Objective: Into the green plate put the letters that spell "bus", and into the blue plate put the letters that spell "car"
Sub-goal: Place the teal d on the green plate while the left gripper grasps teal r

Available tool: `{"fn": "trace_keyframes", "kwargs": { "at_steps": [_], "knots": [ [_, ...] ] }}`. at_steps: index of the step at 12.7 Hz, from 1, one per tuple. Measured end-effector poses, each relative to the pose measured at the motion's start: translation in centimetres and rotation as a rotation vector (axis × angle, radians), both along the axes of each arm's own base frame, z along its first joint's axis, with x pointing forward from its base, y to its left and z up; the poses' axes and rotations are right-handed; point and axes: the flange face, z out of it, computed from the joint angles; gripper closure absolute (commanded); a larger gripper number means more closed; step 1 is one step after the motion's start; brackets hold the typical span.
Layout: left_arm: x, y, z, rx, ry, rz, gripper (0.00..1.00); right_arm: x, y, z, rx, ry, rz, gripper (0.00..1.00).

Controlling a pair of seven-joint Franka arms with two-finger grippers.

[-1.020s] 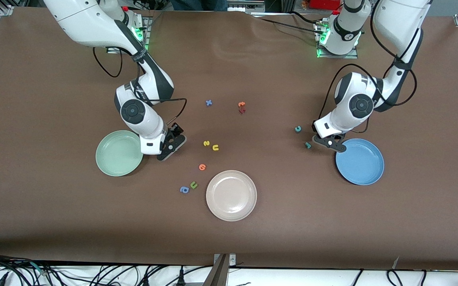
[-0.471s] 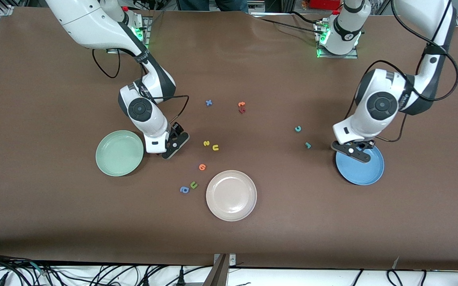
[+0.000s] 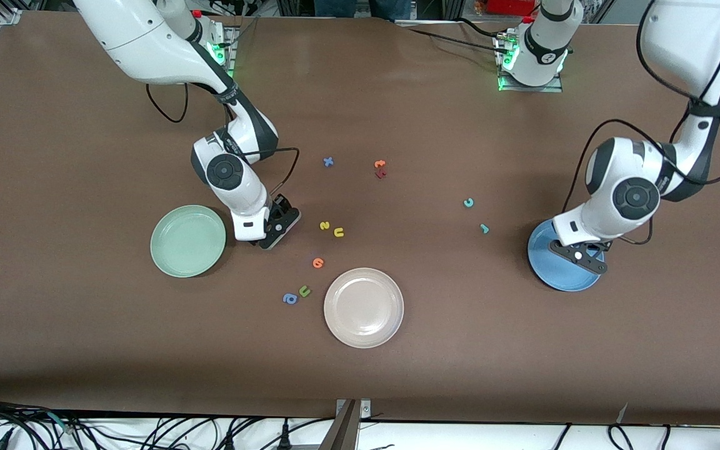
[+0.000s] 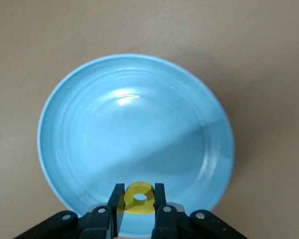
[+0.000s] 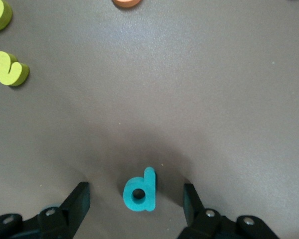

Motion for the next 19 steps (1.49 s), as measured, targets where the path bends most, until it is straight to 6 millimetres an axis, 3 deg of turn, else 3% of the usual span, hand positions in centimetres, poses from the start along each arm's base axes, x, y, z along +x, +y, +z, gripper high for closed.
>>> {"fn": "trace_keyframes", "kwargs": {
  "at_steps": [2, 3, 5, 7, 9, 11, 12, 14, 16, 19],
  "knots": [
    [-0.1, 0.6, -2.5, -0.011, 0.015, 0.004, 0.0, 0.0, 0.0, 0.0, -0.001, -0.005, 0.005, 0.23],
    [0.0, 0.3, -2.7, -0.013, 0.014, 0.001, 0.0, 0.0, 0.0, 0.0, 0.0, -0.006, 0.005, 0.45],
    [0.6, -0.3, -2.1, -0.017, -0.001, -0.01, 0.0, 0.1, 0.0, 0.2, 0.002, -0.012, 0.003, 0.61],
    [1.3, -2.0, -0.7, -0.029, -0.024, -0.033, 0.0, 0.1, 0.1, 0.4, 0.006, -0.017, 0.004, 0.65],
    [2.1, -5.5, 2.0, -0.04, -0.022, -0.045, 0.0, 0.1, 0.2, 0.4, 0.006, -0.017, 0.005, 0.74],
    [2.4, -9.4, 4.6, -0.055, -0.01, 0.005, 0.0, 0.2, 0.2, 0.6, 0.007, -0.02, 0.005, 0.9],
    [2.2, -11.4, 5.3, -0.068, -0.008, 0.04, 0.0, 0.2, 0.2, 0.8, 0.007, -0.022, 0.005, 0.91],
    [1.2, -14.8, 5.0, -0.07, 0.004, 0.088, 0.0, 0.3, 0.2, 0.8, 0.007, -0.024, 0.003, 0.92],
    [0.0, -17.9, 3.0, -0.055, 0.027, 0.148, 0.0, 0.9, -0.8, 1.3, -0.009, -0.024, -0.012, 0.92],
    [-1.6, -20.9, -0.9, -0.043, 0.06, 0.203, 0.0, 3.3, -4.6, 5.0, -0.089, -0.001, -0.01, 0.92]
  ]
}}
